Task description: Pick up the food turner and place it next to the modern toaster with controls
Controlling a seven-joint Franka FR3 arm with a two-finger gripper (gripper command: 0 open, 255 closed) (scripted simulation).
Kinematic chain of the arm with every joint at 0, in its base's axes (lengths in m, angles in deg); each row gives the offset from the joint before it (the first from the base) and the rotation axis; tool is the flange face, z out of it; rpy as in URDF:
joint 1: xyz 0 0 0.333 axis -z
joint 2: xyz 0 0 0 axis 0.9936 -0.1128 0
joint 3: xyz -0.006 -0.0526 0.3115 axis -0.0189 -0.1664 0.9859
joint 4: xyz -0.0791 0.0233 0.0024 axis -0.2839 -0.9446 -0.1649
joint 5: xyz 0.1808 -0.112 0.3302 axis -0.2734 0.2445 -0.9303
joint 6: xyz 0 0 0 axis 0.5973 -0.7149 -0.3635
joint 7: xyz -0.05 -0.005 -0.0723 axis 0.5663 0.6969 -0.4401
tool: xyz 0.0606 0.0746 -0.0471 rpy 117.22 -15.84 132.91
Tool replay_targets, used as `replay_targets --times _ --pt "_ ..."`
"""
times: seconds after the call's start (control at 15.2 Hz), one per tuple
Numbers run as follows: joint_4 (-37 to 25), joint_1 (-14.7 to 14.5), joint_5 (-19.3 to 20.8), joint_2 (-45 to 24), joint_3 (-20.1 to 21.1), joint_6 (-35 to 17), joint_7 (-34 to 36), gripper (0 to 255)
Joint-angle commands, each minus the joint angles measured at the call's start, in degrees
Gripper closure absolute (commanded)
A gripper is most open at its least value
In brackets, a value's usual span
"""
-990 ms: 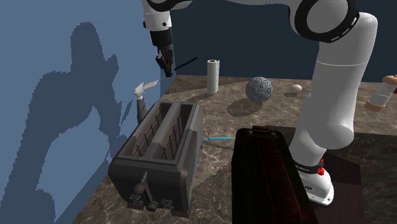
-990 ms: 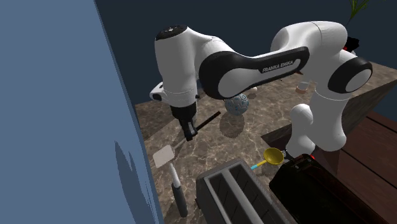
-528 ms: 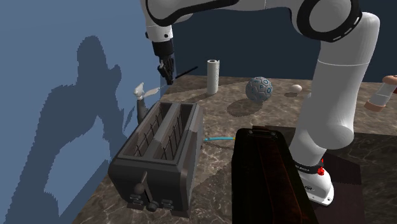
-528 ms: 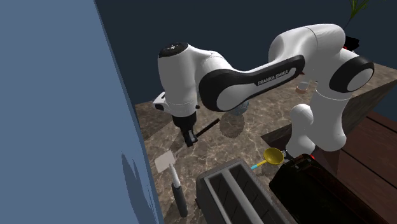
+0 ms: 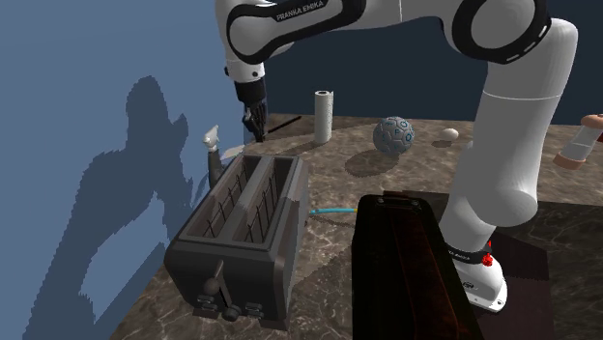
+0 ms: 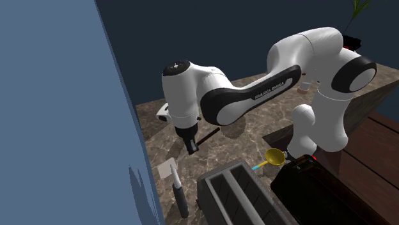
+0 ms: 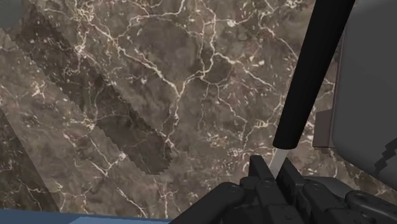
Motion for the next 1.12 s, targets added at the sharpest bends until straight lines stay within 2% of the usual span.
replay_targets --times 0.0,1.06 --pt "1.3 0.0 0.0 -0.3 0.0 -1.6 0.0 255" --pt "10.2 0.0 0.1 -3.0 0.0 -13.2 0.2 255"
